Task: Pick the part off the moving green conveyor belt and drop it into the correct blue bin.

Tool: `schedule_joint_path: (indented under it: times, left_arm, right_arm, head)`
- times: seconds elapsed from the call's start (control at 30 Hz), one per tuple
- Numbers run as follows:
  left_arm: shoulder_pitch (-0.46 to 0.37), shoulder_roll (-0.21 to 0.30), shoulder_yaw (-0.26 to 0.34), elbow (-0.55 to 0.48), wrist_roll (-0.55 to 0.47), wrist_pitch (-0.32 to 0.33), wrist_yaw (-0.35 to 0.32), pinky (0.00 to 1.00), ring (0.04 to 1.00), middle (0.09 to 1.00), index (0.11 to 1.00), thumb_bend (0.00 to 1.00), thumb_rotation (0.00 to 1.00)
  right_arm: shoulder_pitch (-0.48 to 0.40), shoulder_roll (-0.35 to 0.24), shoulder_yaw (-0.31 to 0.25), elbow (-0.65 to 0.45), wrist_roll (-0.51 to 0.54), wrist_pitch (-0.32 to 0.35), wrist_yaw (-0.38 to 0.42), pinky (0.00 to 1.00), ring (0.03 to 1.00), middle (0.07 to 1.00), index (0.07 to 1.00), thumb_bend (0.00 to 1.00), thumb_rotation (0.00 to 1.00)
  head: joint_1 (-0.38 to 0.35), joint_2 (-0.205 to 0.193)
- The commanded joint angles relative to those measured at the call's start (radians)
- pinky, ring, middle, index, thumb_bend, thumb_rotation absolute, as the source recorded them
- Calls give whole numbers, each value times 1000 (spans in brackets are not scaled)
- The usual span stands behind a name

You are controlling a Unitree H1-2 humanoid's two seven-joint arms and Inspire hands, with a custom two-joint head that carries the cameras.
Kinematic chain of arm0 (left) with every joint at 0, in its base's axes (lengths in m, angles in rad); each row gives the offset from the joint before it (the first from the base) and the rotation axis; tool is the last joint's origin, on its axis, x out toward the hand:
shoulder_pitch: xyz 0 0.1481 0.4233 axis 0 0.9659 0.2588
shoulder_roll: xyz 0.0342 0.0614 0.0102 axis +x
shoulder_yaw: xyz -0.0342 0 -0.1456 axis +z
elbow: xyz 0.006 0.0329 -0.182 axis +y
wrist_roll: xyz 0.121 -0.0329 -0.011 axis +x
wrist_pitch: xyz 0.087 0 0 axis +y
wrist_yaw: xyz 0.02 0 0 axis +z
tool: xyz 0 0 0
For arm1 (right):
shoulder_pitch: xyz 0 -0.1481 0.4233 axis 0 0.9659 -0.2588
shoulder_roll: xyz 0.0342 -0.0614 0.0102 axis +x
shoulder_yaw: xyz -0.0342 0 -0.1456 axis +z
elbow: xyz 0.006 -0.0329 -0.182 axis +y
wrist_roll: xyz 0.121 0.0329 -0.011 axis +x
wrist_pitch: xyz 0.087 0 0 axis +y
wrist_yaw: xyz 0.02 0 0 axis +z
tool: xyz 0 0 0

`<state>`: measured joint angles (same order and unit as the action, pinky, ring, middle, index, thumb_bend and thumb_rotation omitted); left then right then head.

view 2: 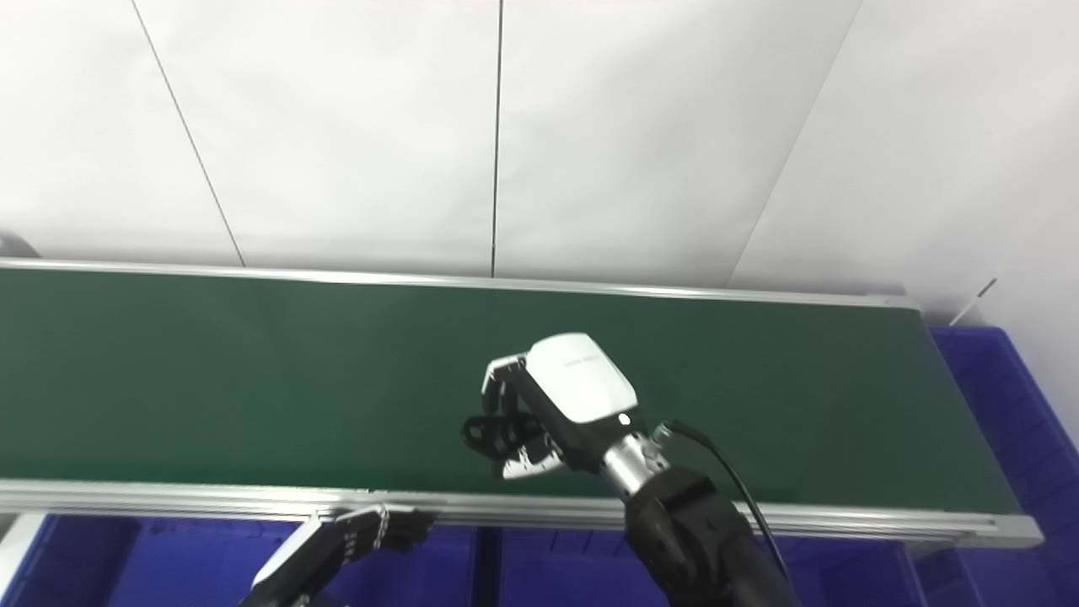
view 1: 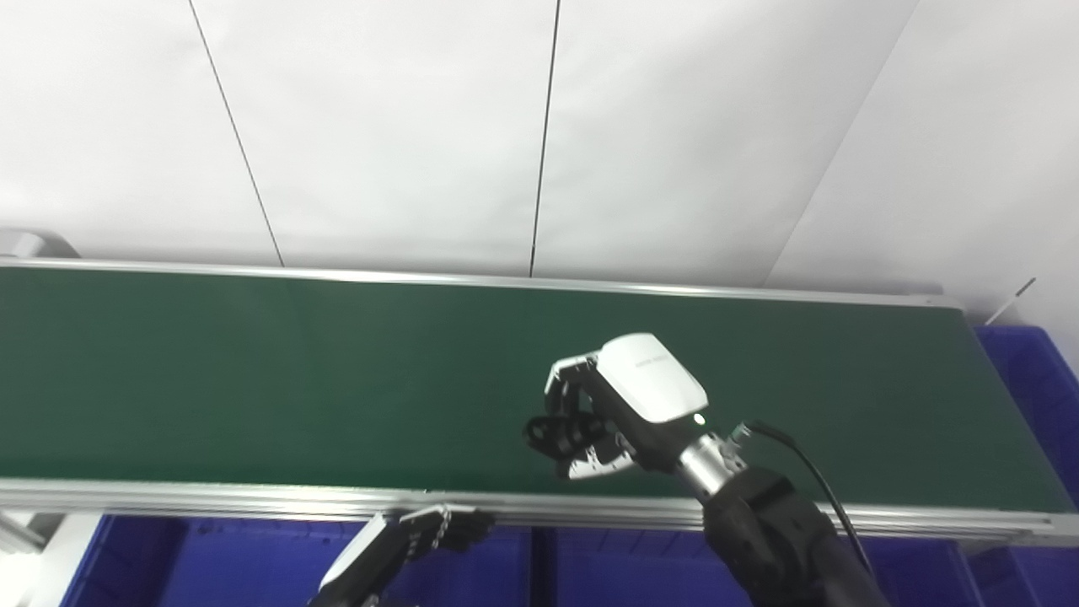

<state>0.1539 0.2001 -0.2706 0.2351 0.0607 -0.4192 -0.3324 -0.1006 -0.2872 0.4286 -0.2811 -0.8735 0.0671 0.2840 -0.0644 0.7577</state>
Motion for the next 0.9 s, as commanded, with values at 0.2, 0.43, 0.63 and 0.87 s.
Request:
schedule_joint_path:
  times: [0.2,0.43,0.63,0.87]
  left_arm:
    - [11,16,19,-60,-77,14,-39,678,735,751,727,898,171]
    - [18,22,37,-83,-107,50,-52,624,711,740,716,909,149]
    - [21,36,45,-111,-101,86,-56,611,704,751,720,906,166]
    - [24,40,55,-121,-111,91,-65,619,716,752,720,905,161]
  right_arm:
    - [200,3,-41,-36,20,9,-7,181,251,472,485,530,0]
    - [257,-26,-43,-11,-49,5,13,246,295,473,485,531,0]
    - [232,-36,-18,64,-150,15,29,283,326,462,490,529,0]
    - [242,5,-26,102,-149,44,32,495,603,633,503,512,115]
  head:
    - [-17,45]
    - [-32,71]
    - [-37,78]
    - [-41,83]
